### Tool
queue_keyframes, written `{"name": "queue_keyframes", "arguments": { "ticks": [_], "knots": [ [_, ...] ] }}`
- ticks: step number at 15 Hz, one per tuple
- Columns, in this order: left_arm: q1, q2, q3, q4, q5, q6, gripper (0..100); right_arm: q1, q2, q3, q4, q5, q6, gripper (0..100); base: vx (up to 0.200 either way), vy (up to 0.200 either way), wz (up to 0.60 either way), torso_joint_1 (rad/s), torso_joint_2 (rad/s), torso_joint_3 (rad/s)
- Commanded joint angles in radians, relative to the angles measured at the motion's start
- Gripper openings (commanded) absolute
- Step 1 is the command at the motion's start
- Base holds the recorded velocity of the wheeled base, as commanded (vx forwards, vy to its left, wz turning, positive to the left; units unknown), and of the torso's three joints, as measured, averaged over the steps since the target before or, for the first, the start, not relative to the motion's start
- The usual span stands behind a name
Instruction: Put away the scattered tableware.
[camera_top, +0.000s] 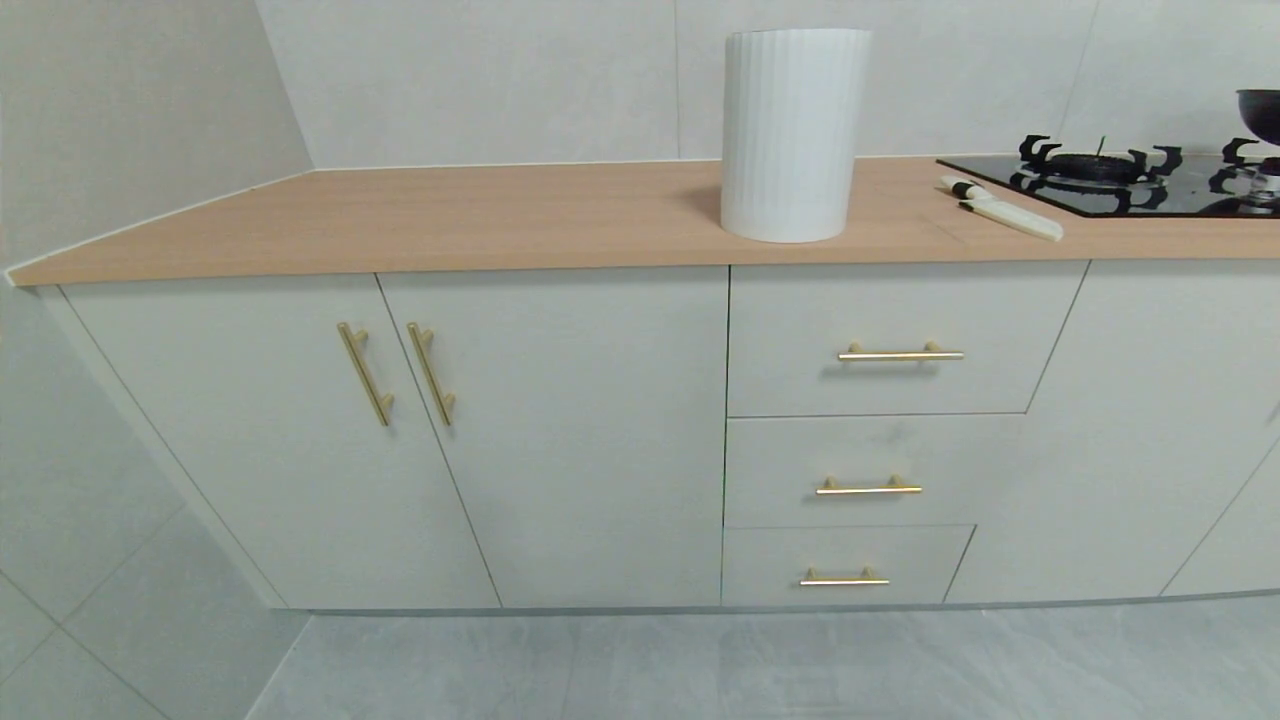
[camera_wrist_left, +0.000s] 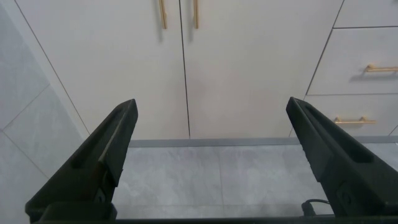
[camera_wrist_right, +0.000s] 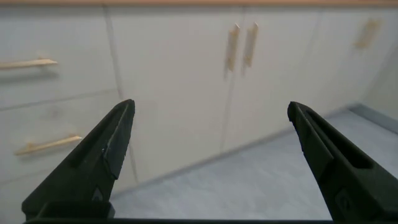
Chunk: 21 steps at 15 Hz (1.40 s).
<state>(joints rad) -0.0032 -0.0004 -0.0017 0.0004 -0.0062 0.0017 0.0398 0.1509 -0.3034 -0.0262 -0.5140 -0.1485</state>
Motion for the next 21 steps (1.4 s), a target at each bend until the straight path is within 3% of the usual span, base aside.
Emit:
{"name": "queue_keyframes", "arguments": {
  "ticks": [1,4,6,8,10,19,21],
  "knots": [
    [0.000,0.000,0.000,0.000,0.000,0.000,100,-0.029,-0.134,0.013,0.011,0.045,0.000,100,0.000,0.000,0.00,0.000,0.00,0.000],
    [0.000,0.000,0.000,0.000,0.000,0.000,100,-0.037,-0.151,0.109,0.003,0.170,0.063,100,0.000,0.000,0.00,0.000,0.00,0.000],
    [0.000,0.000,0.000,0.000,0.000,0.000,100,-0.037,-0.151,0.164,-0.006,0.405,0.176,100,0.000,0.000,0.00,0.000,0.00,0.000],
    [0.000,0.000,0.000,0.000,0.000,0.000,100,-0.037,-0.151,0.225,-0.006,0.534,0.216,100,0.000,0.000,0.00,0.000,0.00,0.000],
    [0.000,0.000,0.000,0.001,0.000,0.000,100,-0.037,-0.151,0.294,-0.006,0.543,0.213,100,0.000,0.000,0.00,0.000,0.00,0.000],
    [0.000,0.000,0.000,0.001,0.000,0.001,100,-0.038,-0.149,0.296,0.000,0.563,0.227,100,0.000,0.000,0.00,0.000,0.00,0.000],
    [0.000,0.000,0.000,0.001,0.000,0.001,100,-0.038,-0.149,0.302,0.012,0.450,0.188,100,0.000,0.000,0.00,0.000,0.00,0.000]
  ]
}}
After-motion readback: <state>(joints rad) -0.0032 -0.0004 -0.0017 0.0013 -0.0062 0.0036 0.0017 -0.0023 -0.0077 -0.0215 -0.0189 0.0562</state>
